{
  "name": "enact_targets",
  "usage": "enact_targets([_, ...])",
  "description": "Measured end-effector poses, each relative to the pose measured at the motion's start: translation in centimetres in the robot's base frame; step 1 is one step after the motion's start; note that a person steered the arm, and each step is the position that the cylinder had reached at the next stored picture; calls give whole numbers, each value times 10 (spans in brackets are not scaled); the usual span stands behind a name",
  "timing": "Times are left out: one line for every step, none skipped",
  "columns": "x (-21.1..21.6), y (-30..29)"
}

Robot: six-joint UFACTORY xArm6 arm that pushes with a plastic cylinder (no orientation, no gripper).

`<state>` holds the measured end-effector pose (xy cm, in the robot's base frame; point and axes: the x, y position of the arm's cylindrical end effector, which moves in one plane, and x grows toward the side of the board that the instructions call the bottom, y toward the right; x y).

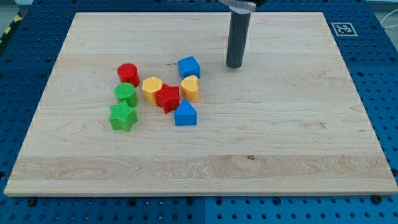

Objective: Move your arm closer to the blue cube

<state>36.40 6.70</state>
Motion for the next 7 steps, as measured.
enact_targets([0, 0])
enact_targets([0, 0])
enact_targets([0, -8])
enact_targets([0, -21])
enact_targets([1, -32])
enact_targets([1, -44])
enact_targets([1, -52])
